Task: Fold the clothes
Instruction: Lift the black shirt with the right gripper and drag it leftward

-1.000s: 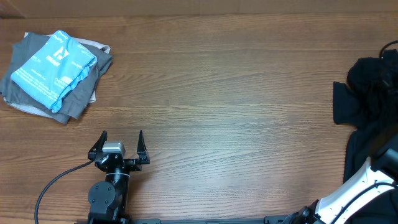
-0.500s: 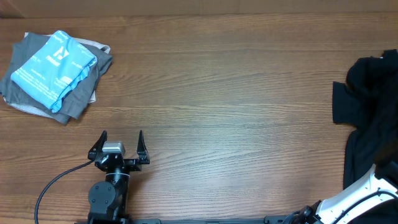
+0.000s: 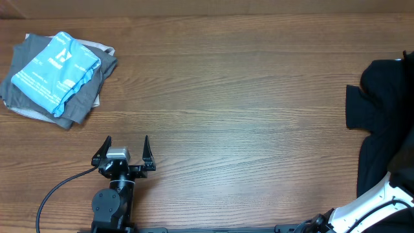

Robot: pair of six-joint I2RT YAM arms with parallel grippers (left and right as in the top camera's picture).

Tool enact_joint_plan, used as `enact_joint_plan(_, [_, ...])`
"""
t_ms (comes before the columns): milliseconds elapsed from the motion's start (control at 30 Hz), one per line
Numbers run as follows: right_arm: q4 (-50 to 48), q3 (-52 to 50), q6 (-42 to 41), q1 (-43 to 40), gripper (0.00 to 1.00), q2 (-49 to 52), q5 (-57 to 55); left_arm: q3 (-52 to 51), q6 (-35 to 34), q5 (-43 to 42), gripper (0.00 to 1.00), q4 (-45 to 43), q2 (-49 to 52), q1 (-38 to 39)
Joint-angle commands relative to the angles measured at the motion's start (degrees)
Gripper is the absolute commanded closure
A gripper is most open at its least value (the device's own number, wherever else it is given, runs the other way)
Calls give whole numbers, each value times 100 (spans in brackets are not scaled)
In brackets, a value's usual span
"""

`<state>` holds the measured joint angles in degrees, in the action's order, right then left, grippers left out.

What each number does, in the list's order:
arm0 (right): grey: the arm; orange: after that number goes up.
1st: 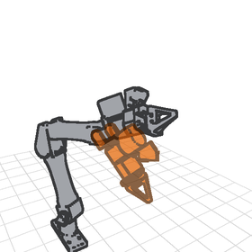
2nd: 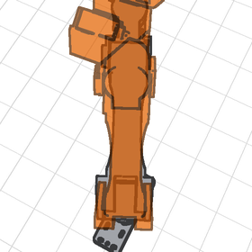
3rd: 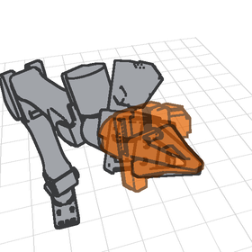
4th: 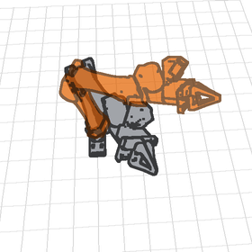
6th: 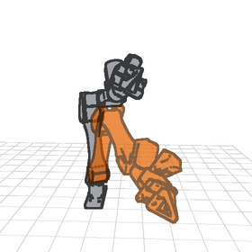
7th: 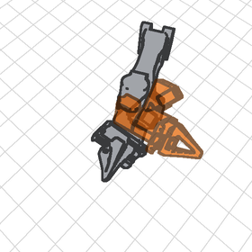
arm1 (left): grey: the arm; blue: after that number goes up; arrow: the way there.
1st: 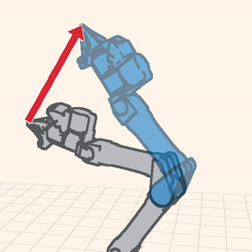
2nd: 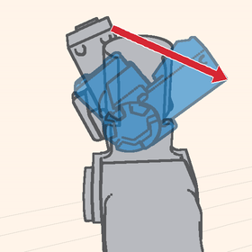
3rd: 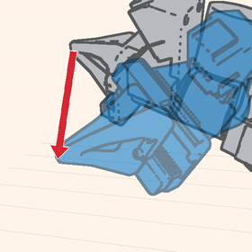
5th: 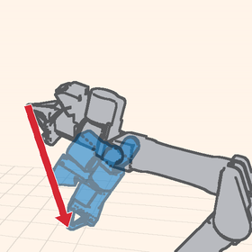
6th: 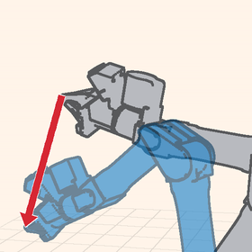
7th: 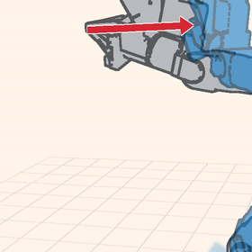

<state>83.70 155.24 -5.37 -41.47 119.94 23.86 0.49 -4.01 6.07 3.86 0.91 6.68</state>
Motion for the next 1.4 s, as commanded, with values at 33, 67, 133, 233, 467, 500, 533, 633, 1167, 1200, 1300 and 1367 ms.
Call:
enact_joint_plan(33, [-46,702,107,13,96,-229,240,-22,125,-11,0,-7,-63,26])
enact_joint_plan(67, [-39,796,107,13,96,-232,240,-22,125,-11,0,-4,-63,26])
enact_joint_plan(133, [-31,951,101,13,96,-243,240,-22,122,-11,0,-7,-63,26])
enact_joint_plan(233, [-79,1040,85,13,96,-374,240,-22,125,-11,0,-7,-63,26])
enact_joint_plan(467, [-595,1043,-337,-55,96,-850,238,-22,125,-11,0,-7,-63,26])
enact_joint_plan(500, [-688,1043,-437,-96,96,-911,243,-22,125,-11,0,-7,-63,26])
enact_joint_plan(533, [-769,1043,-527,-140,96,-970,251,-22,125,-11,0,-7,-63,26])
enact_joint_plan(633, [-1014,1043,-590,-286,96,-1108,592,-22,125,-11,0,-7,-63,26])
enact_joint_plan(1167, [-3585,1045,-2870,-498,96,-1484,3053,-22,122,-11,0,-4,-63,26])
enact_joint_plan(1200, [-3832,1045,-3132,-498,96,-1504,3191,-22,125,-13,0,-7,-63,26])
enact_joint_plan(1300, [-4566,1045,-3895,-498,96,-1539,3611,-22,125,-13,0,-7,-63,26])
enact_joint_plan(1367, [-5040,1045,-4400,-472,96,-1547,3860,-22,122,-11,0,-7,-63,26])
